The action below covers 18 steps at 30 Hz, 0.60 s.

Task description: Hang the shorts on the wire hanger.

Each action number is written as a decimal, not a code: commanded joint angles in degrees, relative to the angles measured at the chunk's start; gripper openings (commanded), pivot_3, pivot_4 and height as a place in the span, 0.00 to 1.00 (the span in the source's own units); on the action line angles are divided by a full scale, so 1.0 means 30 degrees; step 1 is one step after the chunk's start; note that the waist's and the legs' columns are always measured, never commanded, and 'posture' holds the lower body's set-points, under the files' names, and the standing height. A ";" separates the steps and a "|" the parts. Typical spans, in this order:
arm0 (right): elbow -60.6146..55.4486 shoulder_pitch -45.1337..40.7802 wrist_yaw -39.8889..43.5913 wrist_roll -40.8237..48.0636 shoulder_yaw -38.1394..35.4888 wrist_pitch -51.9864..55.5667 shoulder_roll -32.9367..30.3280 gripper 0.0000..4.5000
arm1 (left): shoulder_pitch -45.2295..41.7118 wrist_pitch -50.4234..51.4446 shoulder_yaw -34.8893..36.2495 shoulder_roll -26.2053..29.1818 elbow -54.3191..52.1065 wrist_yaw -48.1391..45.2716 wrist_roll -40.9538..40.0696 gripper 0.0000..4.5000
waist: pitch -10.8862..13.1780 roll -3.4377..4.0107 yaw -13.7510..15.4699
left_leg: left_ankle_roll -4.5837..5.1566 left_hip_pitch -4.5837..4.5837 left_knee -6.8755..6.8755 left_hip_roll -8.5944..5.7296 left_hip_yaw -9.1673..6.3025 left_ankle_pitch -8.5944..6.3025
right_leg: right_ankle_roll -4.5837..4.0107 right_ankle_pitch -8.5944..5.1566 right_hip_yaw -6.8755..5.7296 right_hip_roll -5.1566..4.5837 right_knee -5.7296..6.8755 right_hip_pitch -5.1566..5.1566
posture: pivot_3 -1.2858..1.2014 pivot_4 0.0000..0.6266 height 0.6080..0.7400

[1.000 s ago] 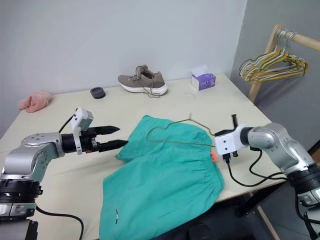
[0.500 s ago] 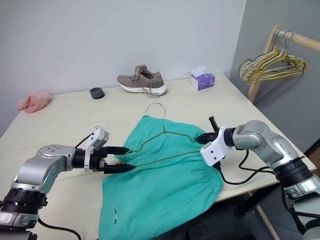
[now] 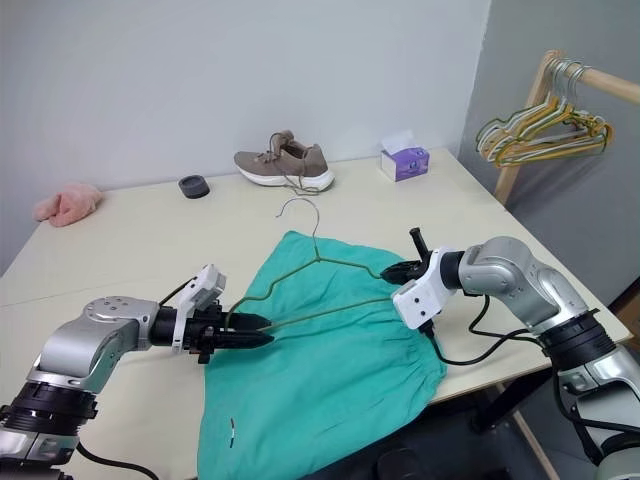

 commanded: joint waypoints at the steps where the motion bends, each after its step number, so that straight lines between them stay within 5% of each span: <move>1: -0.0772 -0.0369 -0.0081 0.0624 -0.0779 0.0120 0.0189 0.00 | -0.0053 0.0002 0.0274 0.0097 -0.0638 0.0233 -0.0100 0.10 | 0.0000 0.0000 0.0002 | 0.0000 0.0000 0.0003 0.0000 0.0000 0.0000 | 0.0000 0.0000 0.0001 0.0000 0.0004 0.0000 | 0.39 0.00 1.00; 3: -0.0960 -0.0189 0.0078 0.0803 -0.0759 0.0338 0.0244 0.00 | -0.0039 0.0091 0.0393 0.0085 -0.0687 0.0371 -0.0180 0.00 | 0.0000 0.0000 0.0002 | 0.0000 0.0003 0.0006 0.0000 0.0000 0.0000 | 0.0000 0.0000 0.0002 0.0000 0.0012 0.0000 | 0.39 0.00 1.00; 7: -0.1641 0.0303 0.0602 0.1817 -0.0901 0.1086 0.0268 0.00 | 0.0070 0.0145 0.0520 0.0139 -0.0851 0.0563 -0.0259 0.00 | -0.0002 -0.0004 0.0004 | 0.0000 0.0013 0.0014 0.0000 0.0000 0.0000 | 0.0000 -0.0001 0.0003 0.0001 0.0042 0.0000 | 0.39 0.00 1.00; 18: -0.5548 0.2262 0.4424 0.8108 -0.2842 1.0567 -0.0738 0.81 | 0.0654 -0.1104 0.0167 0.0484 -0.1914 0.0977 0.0545 0.00 | -0.0001 -0.0002 0.0075 | 0.0008 -0.0003 0.0208 -0.0001 -0.0033 -0.0007 | 0.0013 -0.0009 -0.0020 0.0002 0.0156 0.0022 | 0.39 0.00 1.00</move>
